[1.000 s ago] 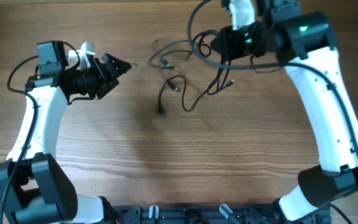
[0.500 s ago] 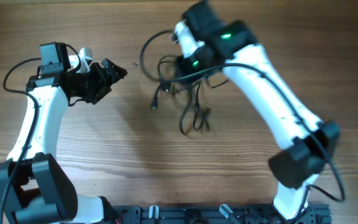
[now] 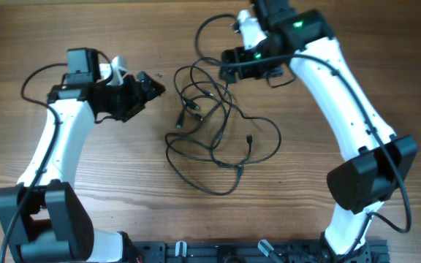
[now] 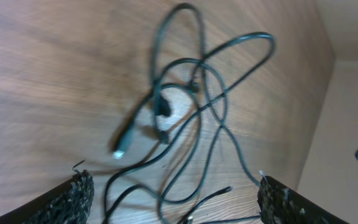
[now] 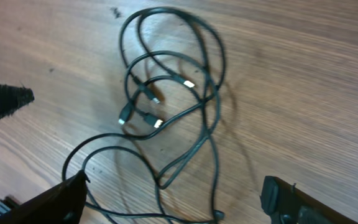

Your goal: Untangle cables

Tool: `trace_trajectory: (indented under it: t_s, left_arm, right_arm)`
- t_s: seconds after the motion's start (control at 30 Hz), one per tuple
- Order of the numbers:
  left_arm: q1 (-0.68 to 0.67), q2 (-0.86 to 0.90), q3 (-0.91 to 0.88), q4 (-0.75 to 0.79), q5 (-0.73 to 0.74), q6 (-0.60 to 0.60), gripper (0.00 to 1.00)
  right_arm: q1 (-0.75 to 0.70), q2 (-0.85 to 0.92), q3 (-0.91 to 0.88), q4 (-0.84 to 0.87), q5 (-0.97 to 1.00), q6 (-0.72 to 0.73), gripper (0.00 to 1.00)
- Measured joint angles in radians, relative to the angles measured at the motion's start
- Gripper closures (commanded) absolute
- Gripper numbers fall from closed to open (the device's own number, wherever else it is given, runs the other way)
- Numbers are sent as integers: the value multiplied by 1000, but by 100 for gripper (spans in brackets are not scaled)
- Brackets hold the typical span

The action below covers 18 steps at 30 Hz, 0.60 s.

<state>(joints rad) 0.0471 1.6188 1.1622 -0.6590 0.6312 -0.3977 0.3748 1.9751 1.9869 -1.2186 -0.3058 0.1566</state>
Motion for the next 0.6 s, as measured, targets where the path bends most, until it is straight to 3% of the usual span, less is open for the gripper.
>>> trace_trajectory:
  t_s: [0.2, 0.37, 0.53, 0.6]
  left_arm:
    - [-126, 0, 0, 82, -8, -41, 20]
    - [-225, 0, 0, 75, -171, -240, 18]
    - [-224, 0, 0, 90, -287, -414, 16]
    - [-224, 0, 0, 91, -299, -434, 16]
  right_arm:
    - [-13, 0, 0, 1, 27, -7, 4]
    - [-40, 5, 0, -40, 13, -124, 5]
    - [-40, 97, 3, -175, -22, -256, 14]
    - [-39, 140, 3, -215, -26, -283, 25]
